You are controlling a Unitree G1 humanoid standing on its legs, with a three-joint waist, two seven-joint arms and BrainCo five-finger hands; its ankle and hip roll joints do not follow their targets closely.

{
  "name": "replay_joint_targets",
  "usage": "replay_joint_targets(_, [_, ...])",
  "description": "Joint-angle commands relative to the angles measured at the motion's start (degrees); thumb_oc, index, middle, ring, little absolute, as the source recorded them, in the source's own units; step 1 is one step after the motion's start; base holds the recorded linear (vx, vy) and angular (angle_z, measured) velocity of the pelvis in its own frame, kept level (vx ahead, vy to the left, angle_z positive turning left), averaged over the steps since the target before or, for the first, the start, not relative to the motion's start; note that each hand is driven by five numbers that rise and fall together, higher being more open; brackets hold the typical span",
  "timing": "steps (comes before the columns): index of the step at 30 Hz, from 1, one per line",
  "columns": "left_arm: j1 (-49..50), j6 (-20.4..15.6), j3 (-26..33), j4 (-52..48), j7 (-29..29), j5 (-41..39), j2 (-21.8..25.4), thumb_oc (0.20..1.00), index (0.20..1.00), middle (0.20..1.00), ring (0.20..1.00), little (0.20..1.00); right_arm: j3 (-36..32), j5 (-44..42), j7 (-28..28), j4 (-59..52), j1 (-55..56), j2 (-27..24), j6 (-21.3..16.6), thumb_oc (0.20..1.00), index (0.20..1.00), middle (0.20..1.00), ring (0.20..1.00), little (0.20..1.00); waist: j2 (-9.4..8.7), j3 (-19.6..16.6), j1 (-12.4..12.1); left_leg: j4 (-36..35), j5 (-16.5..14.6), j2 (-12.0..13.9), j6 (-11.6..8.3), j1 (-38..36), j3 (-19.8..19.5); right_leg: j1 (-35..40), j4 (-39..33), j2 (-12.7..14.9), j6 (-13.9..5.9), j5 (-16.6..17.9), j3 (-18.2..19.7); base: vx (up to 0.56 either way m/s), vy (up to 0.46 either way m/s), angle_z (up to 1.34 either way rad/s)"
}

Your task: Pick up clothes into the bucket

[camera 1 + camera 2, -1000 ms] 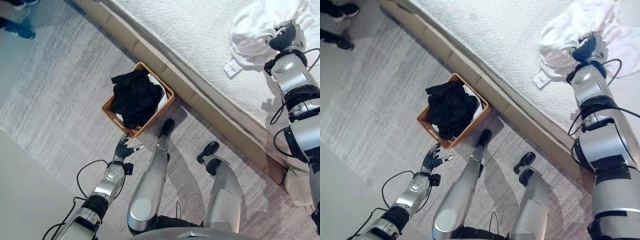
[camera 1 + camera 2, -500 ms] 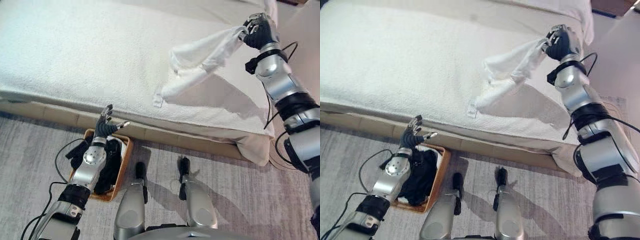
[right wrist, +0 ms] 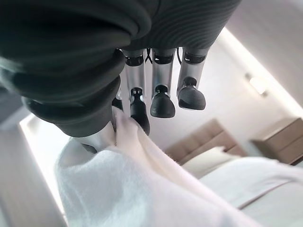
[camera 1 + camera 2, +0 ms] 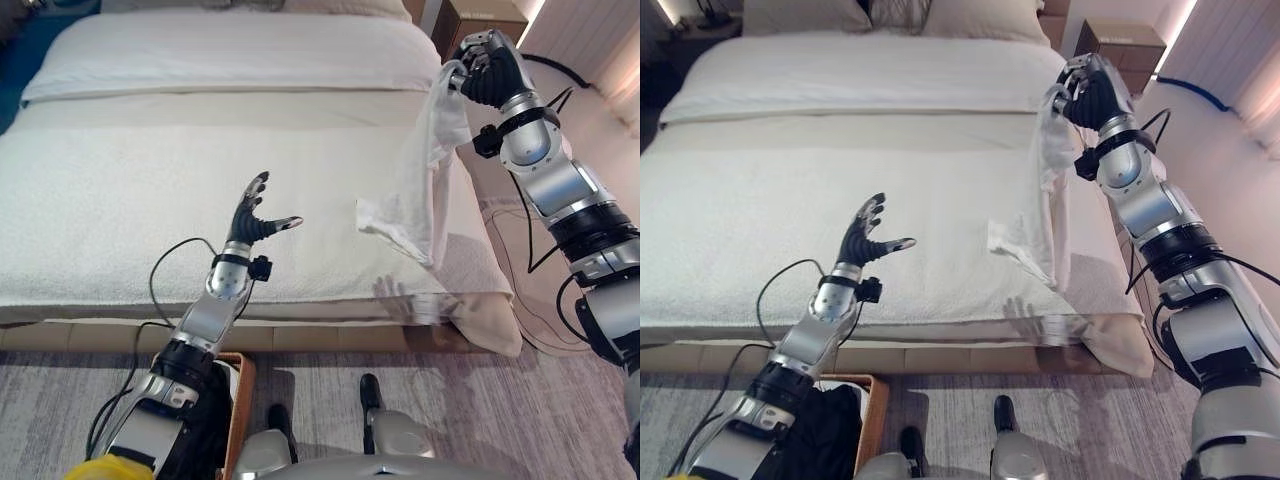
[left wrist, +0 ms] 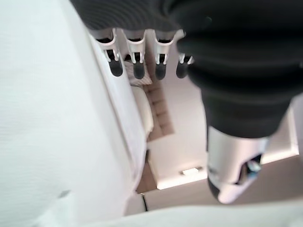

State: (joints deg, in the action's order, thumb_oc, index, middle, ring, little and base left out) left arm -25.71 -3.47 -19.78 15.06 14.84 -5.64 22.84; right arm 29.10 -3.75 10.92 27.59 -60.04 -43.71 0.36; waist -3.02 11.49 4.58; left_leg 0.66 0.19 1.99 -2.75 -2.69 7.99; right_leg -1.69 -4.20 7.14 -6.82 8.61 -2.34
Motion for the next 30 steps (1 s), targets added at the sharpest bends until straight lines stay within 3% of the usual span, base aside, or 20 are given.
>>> replay_joint_targets(1, [-2.75,-1.41,-2.60,1.25,-0.59,2.35,1.11,1.000,1.000,1.000,1.000,1.000,0.47,-4.39,-1.48,-3.40,-1.71,-1.31,-2.93,0.200,0.200,0.200,0.200,0.200,-2.27,-5.37,-0.41,4.38,-4.80,-0.74,0.42,1.96,-2.15,-1.01,7.80,1.56,-3.44,-7.54,-1.52,0.05,-0.016,0.08])
replay_joint_targets(6, [-8.07,-1.60,-7.65,2.17,-4.34,-2.73,-0.69,1.000,1.000,1.000,1.000,1.000,3.79,-13.39,-7.45,-10.56,-0.87,-0.83,-3.82,0.200,0.200,0.200,0.200,0.200,-2.07,-7.59,0.42,2.88,-4.43,-0.35,0.16,0.29,-1.76,0.88,6.21,1.36,-3.33,-7.45,-1.98,0.03,-0.017,-0.03])
replay_joint_targets(12, [-12.88,-1.83,-14.23,1.44,-7.91,-12.74,-2.68,1.000,1.000,1.000,1.000,1.000,6.03,-19.38,-10.41,-16.23,0.73,0.19,-4.02,0.200,0.200,0.200,0.200,0.200,-1.63,-8.39,0.90,2.32,-4.17,-0.32,0.05,-0.53,-2.33,2.28,5.92,1.41,-3.04,-7.75,-2.83,0.02,-0.003,0.01])
replay_joint_targets(26, [-16.81,-0.50,-20.91,2.55,-10.33,-19.55,-5.80,1.000,1.000,1.000,1.000,1.000,6.88,-26.00,-11.56,-21.95,2.31,0.09,-5.26,0.200,0.200,0.200,0.200,0.200,-1.36,-8.90,1.24,1.52,-3.61,-0.40,-0.27,-0.95,-3.60,3.56,5.54,1.56,-2.89,-8.19,-4.50,0.01,-0.002,0.05])
replay_joint_targets(27, [-16.61,-0.50,-20.95,2.59,-10.50,-20.49,-5.85,0.589,0.589,0.589,0.589,0.589,6.81,-25.97,-11.44,-22.30,2.38,-0.11,-5.24,0.200,0.200,0.200,0.200,0.200,-1.35,-8.88,1.28,1.44,-3.55,-0.40,-0.27,-0.94,-3.68,3.58,5.45,1.56,-2.93,-8.17,-4.55,-0.01,0.002,0.09])
replay_joint_targets(29, [-15.90,-0.50,-20.59,2.88,-10.35,-22.17,-5.95,0.200,0.200,0.200,0.200,0.200,6.51,-25.89,-11.27,-22.76,2.74,-0.48,-5.45,0.200,0.200,0.200,0.200,0.200,-1.37,-8.87,1.36,1.42,-3.52,-0.37,-0.28,-0.96,-3.68,3.59,5.47,1.61,-2.95,-8.17,-4.64,-0.01,-0.001,0.06])
replay_joint_targets(30, [-15.39,-0.39,-20.44,2.81,-10.40,-22.92,-5.86,0.200,0.200,0.200,0.200,0.200,6.26,-25.75,-11.01,-22.85,2.85,-0.65,-5.57,0.200,0.200,0.200,0.200,0.200,-1.39,-8.84,1.37,1.44,-3.53,-0.38,-0.29,-0.93,-3.66,3.61,5.44,1.62,-2.95,-8.18,-4.65,0.00,0.000,0.00])
